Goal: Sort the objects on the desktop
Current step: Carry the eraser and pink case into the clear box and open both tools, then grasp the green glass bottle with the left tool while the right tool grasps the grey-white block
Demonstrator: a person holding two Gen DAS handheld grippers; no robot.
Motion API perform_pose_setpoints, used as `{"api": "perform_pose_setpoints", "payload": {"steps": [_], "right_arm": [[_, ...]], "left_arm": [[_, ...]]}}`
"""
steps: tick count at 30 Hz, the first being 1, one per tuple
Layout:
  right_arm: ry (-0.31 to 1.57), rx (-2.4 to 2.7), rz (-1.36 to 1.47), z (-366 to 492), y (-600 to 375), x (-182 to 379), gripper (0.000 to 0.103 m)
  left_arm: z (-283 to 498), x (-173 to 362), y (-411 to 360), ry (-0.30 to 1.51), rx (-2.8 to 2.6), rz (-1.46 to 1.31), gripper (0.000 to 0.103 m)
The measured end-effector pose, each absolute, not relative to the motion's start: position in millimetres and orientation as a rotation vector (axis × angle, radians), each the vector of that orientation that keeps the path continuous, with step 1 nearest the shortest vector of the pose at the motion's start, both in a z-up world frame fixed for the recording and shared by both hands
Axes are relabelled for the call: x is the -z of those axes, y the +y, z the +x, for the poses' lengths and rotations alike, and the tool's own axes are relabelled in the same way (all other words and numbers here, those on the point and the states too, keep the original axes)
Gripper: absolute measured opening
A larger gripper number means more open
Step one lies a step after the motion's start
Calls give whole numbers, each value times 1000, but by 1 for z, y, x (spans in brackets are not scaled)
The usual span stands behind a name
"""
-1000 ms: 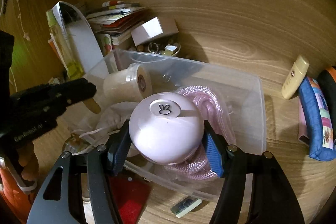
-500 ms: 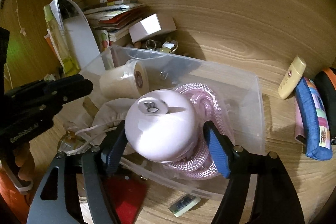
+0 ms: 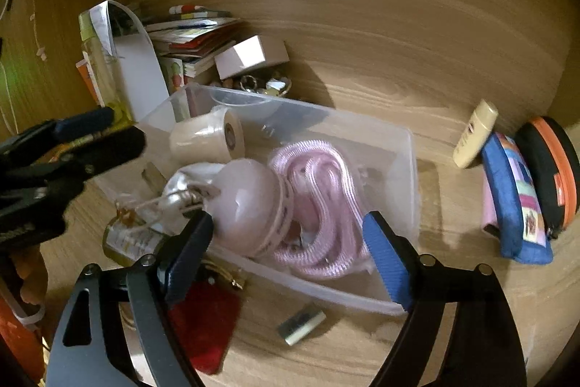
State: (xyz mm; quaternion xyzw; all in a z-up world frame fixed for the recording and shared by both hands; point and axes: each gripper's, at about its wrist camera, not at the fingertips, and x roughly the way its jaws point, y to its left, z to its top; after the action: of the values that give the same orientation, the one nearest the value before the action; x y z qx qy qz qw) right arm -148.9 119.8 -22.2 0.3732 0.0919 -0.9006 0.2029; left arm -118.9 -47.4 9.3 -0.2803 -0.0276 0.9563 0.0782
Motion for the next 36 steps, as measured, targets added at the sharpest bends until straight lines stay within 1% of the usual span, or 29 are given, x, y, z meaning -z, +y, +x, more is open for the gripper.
{"api": "perform_pose_setpoints", "payload": {"steps": [3, 6, 9, 11, 14, 17, 22, 27, 32, 36], "right_arm": [[241, 2526, 1046, -142, 129, 19, 83], [230, 2537, 1043, -134, 138, 15, 83], [232, 2556, 1032, -126, 146, 12, 83], [226, 2564, 1031, -121, 152, 11, 83], [226, 2576, 1042, -113, 162, 13, 83], [232, 2581, 1056, -107, 173, 17, 83], [241, 2562, 1100, -101, 186, 32, 83], [248, 2522, 1178, -101, 189, 55, 83], [239, 2477, 1214, -103, 187, 69, 83], [241, 2434, 1197, -103, 180, 72, 81]], "left_arm": [[-111, -15, -45, -71, -2878, -823, 79], [-103, -19, -43, -58, -2895, -801, 89], [-95, -22, -41, -50, -2906, -788, 91], [-89, -23, -44, -62, -2910, -791, 94], [-81, -23, -56, -105, -2907, -820, 97], [-78, -18, -71, -172, -2888, -893, 97], [-72, 1, -78, -174, -2901, -994, 97], [-68, 27, -68, -189, -2841, -1101, 97], [-61, 39, -50, -215, -2772, -1111, 97], [-61, 43, -35, -189, -2727, -1110, 96]]}}
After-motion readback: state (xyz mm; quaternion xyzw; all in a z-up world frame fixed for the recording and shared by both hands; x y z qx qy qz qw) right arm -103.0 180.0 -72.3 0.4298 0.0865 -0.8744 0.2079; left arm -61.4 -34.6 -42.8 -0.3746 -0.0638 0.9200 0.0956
